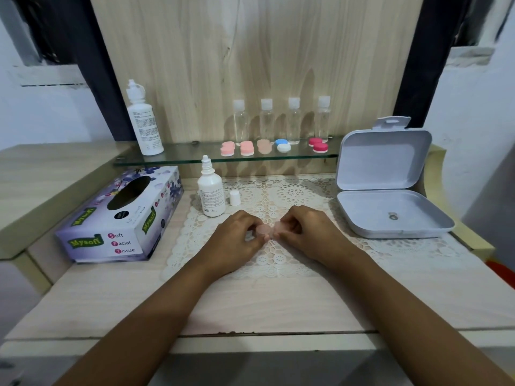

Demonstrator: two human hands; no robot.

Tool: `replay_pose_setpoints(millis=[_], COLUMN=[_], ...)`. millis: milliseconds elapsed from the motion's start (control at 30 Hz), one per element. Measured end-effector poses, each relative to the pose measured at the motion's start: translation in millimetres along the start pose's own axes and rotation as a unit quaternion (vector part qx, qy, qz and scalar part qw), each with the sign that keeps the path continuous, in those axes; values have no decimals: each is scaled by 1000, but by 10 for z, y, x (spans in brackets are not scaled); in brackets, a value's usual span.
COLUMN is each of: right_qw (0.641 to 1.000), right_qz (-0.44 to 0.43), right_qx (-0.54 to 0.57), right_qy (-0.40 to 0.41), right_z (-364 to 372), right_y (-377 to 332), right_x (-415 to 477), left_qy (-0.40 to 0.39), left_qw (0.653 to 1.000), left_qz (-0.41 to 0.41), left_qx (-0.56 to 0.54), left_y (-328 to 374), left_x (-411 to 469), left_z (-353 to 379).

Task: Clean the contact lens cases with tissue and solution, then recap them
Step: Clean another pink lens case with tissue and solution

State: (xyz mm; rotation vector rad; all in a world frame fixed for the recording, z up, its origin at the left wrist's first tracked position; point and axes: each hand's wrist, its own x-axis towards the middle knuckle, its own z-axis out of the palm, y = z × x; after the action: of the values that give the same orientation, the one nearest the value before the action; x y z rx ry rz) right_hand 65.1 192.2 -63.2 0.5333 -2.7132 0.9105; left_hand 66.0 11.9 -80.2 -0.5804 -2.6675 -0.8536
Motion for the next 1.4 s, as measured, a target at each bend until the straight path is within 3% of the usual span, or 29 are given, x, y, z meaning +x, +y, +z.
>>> replay_pose_setpoints(millis=[300,567,767,1033,1267,1400], right_qw=[997,998,998,1000,996,998], right_qz=[-21,19,-22,-12,-54,-46], right_qx=[26,45,39,13,26,4], right_qy=[-73,-29,-54,-3,-62,-45], right_z=[-127,-53,-71,40,-37,-25], right_y=[27,46,69,87,80,70], right_x=[-4,-4,5,30,9,14], left_qy=[3,-1,1,-1,2,2], left_qw=[1000,1000,1000,1000,1000,1000], left_qz=[3,-3,-3,1,1,1], left_qx=[1,2,4,7,7,3], left_y=[-7,-6,-3,-3,-7,-4], left_x=[1,-3,0,-1,-4,-6], left_z=[0,3,-1,1,1,1])
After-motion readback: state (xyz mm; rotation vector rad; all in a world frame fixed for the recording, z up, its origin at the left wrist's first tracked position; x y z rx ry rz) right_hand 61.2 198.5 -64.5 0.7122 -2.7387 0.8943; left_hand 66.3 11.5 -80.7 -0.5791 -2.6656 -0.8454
